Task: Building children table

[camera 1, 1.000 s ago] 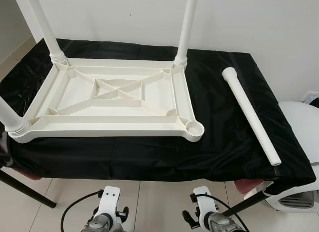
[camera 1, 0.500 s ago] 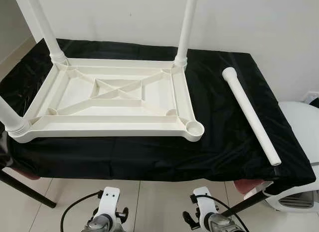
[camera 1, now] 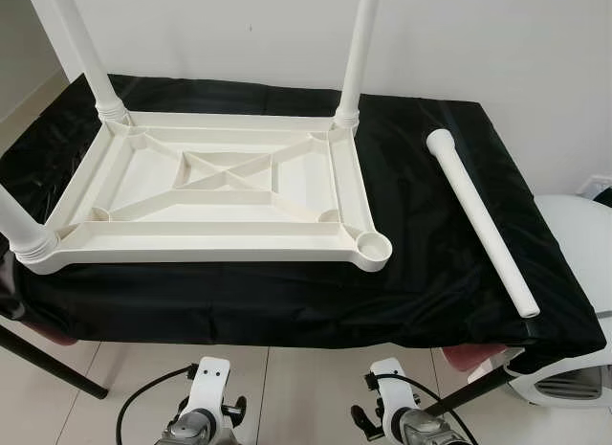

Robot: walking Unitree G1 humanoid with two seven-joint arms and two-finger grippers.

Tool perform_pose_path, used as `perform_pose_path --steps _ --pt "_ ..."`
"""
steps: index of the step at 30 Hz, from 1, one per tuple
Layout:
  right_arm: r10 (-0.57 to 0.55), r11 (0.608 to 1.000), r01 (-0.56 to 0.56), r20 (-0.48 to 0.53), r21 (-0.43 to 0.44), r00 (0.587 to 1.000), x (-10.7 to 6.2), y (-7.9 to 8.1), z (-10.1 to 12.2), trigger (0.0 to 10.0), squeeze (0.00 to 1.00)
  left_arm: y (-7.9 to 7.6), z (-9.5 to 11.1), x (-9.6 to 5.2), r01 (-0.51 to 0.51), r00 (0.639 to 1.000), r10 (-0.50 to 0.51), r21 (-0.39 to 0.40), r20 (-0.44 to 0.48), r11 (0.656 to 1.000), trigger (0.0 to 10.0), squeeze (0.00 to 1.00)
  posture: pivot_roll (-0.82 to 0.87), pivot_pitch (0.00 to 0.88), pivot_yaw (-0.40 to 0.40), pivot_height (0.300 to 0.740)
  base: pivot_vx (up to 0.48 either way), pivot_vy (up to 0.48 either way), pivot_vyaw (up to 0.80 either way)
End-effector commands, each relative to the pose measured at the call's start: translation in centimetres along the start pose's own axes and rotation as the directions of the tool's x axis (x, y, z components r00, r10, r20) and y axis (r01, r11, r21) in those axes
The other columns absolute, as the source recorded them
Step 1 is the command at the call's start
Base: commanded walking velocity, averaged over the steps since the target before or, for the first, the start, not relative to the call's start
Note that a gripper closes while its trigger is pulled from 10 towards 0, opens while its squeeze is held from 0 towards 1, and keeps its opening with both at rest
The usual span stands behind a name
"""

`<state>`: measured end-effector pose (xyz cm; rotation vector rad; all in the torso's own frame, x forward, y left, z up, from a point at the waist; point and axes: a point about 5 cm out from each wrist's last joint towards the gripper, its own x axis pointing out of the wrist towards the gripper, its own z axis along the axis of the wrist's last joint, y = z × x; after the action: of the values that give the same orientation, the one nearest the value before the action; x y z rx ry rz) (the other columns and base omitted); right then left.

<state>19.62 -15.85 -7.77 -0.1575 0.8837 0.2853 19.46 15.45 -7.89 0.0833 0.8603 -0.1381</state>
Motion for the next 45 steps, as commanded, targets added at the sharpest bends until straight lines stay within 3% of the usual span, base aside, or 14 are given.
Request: perform_pose_path --steps 1,45 --pt "-0.001 1.000 0.001 -0.020 0.002 1.000 -0.06 0.03 -0.43 10.0 0.00 -0.15 -0.33 -0.08 0.040 0.999 -0.040 -0.010 -0.011 0.999 10.0 0.00 0.05 0.000 -0.018 0.740 0.000 0.000 0.00" --pt "-0.008 0.999 0.007 -0.001 -0.048 1.000 0.10 -0.07 0.36 10.0 0.00 -0.03 -0.20 -0.05 0.037 0.999 -0.037 -0.007 -0.008 0.999 10.0 0.00 0.06 0.000 -0.030 0.740 0.000 0.000 0.00"
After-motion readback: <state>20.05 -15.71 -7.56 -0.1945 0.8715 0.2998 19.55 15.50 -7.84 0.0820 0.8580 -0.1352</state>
